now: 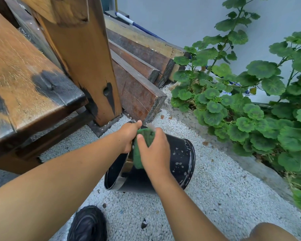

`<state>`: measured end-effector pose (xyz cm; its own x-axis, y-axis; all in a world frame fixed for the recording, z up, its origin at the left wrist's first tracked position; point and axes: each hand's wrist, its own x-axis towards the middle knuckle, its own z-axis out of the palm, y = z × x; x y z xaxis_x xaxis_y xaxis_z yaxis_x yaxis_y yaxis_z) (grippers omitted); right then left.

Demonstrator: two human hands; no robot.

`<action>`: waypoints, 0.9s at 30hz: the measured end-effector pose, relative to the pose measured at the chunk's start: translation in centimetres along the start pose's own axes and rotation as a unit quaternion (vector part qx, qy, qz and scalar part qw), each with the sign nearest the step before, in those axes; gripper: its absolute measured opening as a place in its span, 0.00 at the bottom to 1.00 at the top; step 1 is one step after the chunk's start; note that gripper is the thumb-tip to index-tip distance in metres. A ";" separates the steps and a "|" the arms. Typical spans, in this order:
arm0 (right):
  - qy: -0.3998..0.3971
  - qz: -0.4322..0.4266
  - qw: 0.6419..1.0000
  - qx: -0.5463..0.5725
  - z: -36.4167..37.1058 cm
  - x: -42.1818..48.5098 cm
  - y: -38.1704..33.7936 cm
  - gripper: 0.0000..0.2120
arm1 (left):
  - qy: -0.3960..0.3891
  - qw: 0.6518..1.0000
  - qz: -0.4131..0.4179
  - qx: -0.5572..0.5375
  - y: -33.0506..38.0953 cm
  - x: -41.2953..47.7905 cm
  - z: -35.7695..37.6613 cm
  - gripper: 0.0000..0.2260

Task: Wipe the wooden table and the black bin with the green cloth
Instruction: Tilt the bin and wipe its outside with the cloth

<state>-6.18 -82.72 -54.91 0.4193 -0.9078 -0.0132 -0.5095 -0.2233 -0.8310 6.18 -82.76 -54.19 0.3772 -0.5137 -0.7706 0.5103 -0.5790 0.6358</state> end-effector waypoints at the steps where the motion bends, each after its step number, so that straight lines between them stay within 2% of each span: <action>1: 0.007 0.000 1.000 -0.012 0.7 -0.2 0.0 0.12 | -0.006 1.000 0.005 -0.012 0.0 -0.3 0.0 0.24; 7: 0.040 -0.027 0.992 -0.118 1.8 -0.1 0.8 0.21 | -0.045 0.997 0.012 -0.055 -0.6 -0.7 -0.2 0.26; 11: 0.042 -0.032 0.987 -0.154 1.5 1.1 2.1 0.22 | -0.034 0.999 0.022 0.003 -0.2 -2.3 0.4 0.27; 13: 0.043 -0.012 0.985 -0.169 0.8 1.8 3.5 0.22 | -0.013 0.998 0.038 0.042 -0.5 -2.3 0.3 0.30; 15: 0.046 0.015 0.982 -0.185 0.0 2.4 5.1 0.22 | -0.009 0.998 0.038 0.050 -0.8 -2.6 0.0 0.26; 19: 0.064 0.057 0.977 -0.194 -1.8 3.3 8.6 0.20 | 0.006 0.998 0.034 0.059 -1.6 -1.7 -1.3 0.31; 27: 0.088 0.110 0.972 -0.190 -4.3 4.3 12.9 0.21 | -0.044 0.993 0.045 0.105 -2.3 -1.4 -1.2 0.32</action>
<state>-14.17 -91.01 -63.33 0.1517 -0.9875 -0.0437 -0.8270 -0.1026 -0.5527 5.47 -79.95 -54.64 0.3409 -0.6163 -0.7099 0.3028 -0.6429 0.7035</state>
